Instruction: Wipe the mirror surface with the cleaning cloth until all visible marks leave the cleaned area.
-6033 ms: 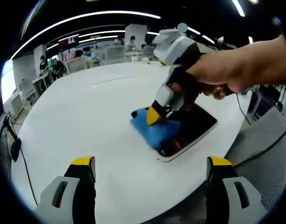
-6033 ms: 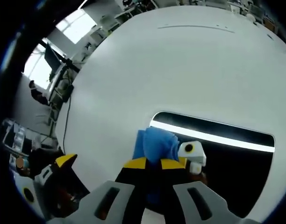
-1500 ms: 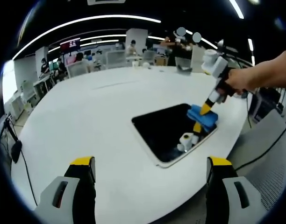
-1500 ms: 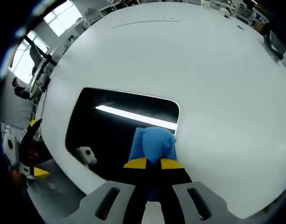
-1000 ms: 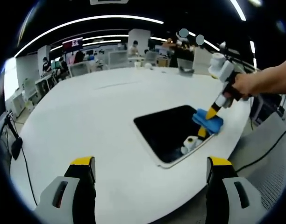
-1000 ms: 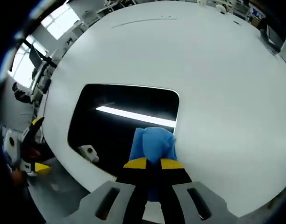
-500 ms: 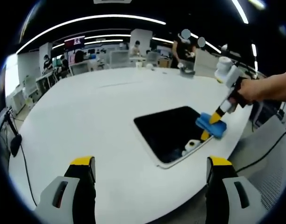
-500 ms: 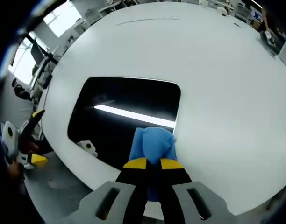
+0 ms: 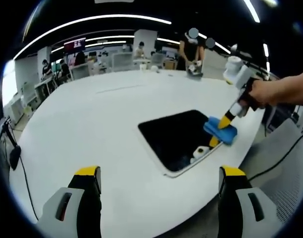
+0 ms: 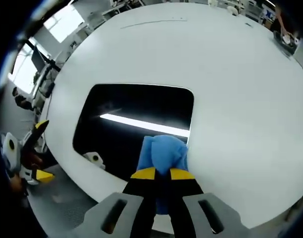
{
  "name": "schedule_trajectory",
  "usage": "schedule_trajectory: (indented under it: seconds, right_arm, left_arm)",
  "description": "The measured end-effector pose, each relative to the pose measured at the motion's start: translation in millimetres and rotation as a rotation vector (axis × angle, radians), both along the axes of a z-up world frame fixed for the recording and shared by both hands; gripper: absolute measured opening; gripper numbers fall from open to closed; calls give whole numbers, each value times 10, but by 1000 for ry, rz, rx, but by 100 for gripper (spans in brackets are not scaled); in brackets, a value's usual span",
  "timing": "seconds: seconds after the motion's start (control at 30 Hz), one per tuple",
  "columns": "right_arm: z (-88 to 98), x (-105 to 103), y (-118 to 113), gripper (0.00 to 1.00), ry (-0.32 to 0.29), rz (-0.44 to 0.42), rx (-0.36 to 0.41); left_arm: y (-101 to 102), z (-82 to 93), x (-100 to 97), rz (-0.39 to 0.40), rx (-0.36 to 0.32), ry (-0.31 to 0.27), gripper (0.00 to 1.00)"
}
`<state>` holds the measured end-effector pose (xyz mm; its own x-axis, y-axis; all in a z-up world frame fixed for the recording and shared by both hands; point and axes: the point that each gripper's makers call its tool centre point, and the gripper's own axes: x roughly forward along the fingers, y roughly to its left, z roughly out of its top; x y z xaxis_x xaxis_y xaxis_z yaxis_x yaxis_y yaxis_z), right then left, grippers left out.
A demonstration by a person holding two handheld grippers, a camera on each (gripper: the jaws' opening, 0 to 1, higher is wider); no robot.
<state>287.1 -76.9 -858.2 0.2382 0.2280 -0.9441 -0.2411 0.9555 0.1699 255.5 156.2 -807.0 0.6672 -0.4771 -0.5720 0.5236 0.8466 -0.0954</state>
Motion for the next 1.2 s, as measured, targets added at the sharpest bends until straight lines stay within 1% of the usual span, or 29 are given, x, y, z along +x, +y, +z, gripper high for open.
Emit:
schedule_trajectory:
  seconds: [0.07,0.37,0.57,0.87,1.2]
  right_arm:
    - [4,-5,22,2,-1,1,0]
    - [7,-4,125,2,1,7,3]
    - [15,-34,259,2,4,15,12]
    - [1,-27,414,2,4,15,28]
    - [6,-31,579,2,1,22,38]
  left_arm:
    - [4,15,8,0,3,-11,99]
    - [9,7,7,3,1,-7,99]
    - [6,27,11,2,0,-18,99]
    - [-12,18,-2,-1,-13,-5,99]
    - [-21,26,1,-7,-21,-8,99]
